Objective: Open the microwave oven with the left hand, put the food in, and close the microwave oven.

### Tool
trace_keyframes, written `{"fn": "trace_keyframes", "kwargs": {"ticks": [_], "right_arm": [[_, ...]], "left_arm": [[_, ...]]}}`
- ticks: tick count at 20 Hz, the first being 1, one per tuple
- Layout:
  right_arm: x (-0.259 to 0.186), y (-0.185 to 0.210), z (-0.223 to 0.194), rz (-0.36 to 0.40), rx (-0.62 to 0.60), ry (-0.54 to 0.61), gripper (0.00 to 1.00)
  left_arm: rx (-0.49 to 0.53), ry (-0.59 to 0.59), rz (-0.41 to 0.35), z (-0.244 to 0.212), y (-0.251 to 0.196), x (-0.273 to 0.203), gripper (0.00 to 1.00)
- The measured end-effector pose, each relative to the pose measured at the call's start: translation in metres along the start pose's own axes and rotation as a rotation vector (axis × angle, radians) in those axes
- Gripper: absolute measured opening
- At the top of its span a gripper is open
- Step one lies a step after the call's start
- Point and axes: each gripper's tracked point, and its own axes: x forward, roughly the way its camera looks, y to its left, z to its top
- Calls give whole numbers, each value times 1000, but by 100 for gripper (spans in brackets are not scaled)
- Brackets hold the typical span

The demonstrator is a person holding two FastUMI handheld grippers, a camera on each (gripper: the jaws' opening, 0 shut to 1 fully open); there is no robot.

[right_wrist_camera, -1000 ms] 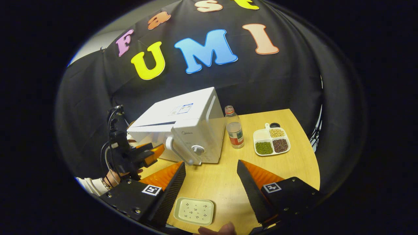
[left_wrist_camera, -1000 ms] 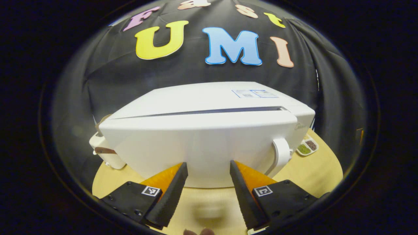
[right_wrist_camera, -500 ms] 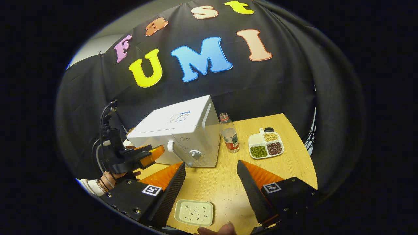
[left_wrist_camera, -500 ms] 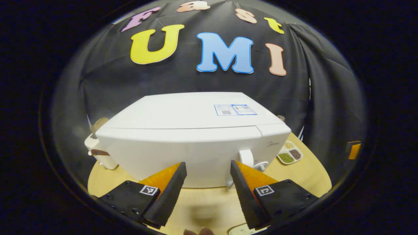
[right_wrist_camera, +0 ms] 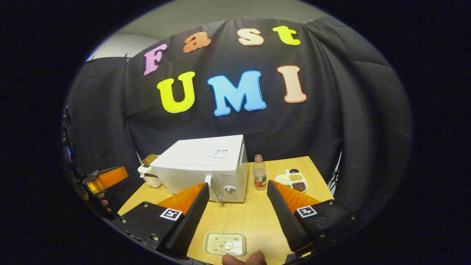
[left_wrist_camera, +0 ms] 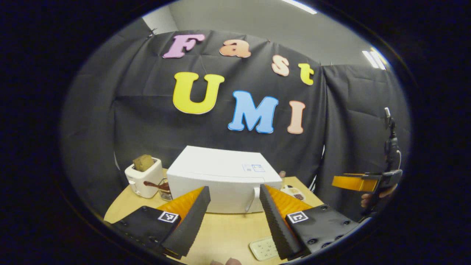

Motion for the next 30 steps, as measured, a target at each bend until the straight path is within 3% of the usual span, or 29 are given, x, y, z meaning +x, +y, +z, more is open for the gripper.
{"fn": "trace_keyframes", "kwargs": {"ticks": [4, 9, 11, 12, 16, 22, 25, 28, 30], "right_arm": [[-62, 36, 68, -13, -71, -152, 97], [-120, 49, 157, -3, -98, -347, 96], [-141, 40, 170, -29, -109, -347, 96], [-152, 41, 176, -17, -111, -371, 96], [-167, 29, 162, -4, -194, -397, 96], [-180, 30, 164, 86, -264, -417, 96], [-187, 37, 159, 136, -304, -431, 96], [-199, 36, 154, 114, -340, -432, 93], [-206, 41, 161, 95, -332, -457, 93]], "left_arm": [[-34, -110, -32, 67, -11, -77, 92], [149, -362, 0, 179, -47, -166, 85], [200, -417, 8, 185, -71, -191, 91], [213, -413, -1, 178, -84, -199, 85], [191, -422, 14, 171, -110, -218, 92], [273, -394, 137, 168, -110, -230, 92], [256, -415, 173, 173, -117, -241, 92], [176, -416, 161, 188, -119, -252, 92], [223, -399, 173, 197, -108, -257, 92]]}}
